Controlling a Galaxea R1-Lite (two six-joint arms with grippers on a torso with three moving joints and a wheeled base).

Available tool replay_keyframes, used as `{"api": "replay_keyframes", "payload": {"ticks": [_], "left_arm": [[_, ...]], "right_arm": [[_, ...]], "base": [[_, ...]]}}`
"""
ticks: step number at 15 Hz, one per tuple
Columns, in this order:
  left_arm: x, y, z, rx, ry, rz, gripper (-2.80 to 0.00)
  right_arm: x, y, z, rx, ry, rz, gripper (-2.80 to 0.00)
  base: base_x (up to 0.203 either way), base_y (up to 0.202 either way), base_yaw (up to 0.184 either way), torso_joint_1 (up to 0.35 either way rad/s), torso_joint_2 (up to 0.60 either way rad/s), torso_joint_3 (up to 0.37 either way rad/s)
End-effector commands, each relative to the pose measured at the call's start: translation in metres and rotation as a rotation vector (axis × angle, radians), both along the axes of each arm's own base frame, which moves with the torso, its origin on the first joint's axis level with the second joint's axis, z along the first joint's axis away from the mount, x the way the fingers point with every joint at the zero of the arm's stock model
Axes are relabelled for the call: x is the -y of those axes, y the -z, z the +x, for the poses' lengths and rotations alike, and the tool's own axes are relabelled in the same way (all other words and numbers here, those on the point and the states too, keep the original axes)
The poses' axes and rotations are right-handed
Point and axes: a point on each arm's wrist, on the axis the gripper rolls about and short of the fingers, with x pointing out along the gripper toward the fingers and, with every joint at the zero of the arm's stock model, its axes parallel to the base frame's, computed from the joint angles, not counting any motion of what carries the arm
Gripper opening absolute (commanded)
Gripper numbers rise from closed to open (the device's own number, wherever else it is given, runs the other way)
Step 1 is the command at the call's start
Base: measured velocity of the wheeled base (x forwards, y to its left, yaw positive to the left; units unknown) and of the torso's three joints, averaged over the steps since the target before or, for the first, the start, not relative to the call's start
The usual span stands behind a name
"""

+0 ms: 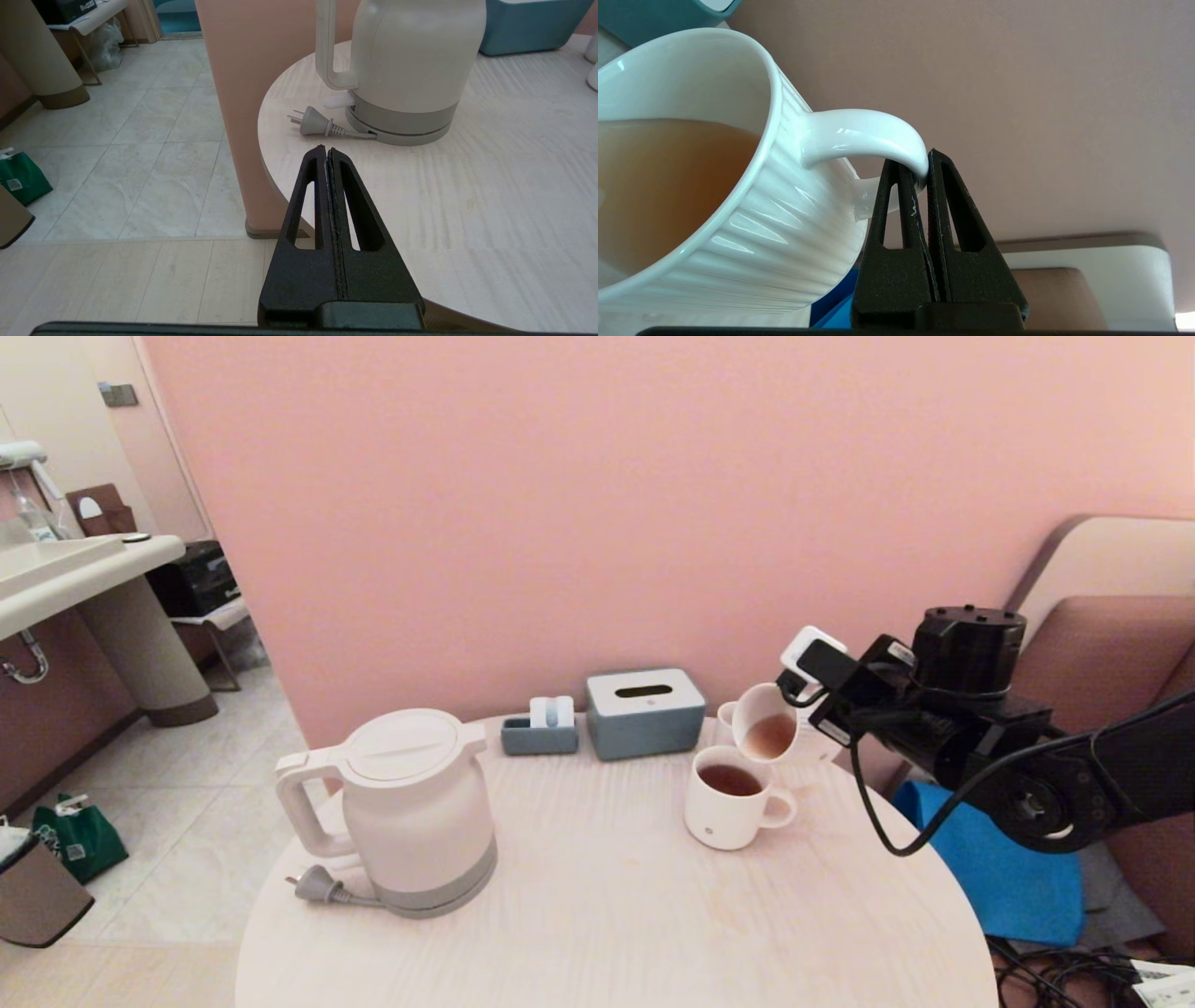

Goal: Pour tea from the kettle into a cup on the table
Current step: Pour water into another cup

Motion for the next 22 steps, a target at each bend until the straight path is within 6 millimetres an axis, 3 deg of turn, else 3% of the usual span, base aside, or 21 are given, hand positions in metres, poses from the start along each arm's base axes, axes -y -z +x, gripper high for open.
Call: {"api": "replay_keyframes", "payload": {"ticks": [1, 22], "left_arm": [[0.0, 0.0, 0.0001, -0.001, 0.0, 0.0, -2.8], [0.0, 0.0, 0.0001, -0.001, -0.001, 0.0, -2.8]], "right_arm": [[-0.0004, -0.0019, 0.0011, 0.011, -0.001, -0.013, -2.8], [-0.0072, -0.0041, 0.0002, 0.02, -0.013, -0.075, -2.8]], "base": [[0.0, 0.0, 0.0, 0.0, 0.0, 0.0], [0.0, 0.0, 0.0, 0.0, 0.0, 0.0]]}}
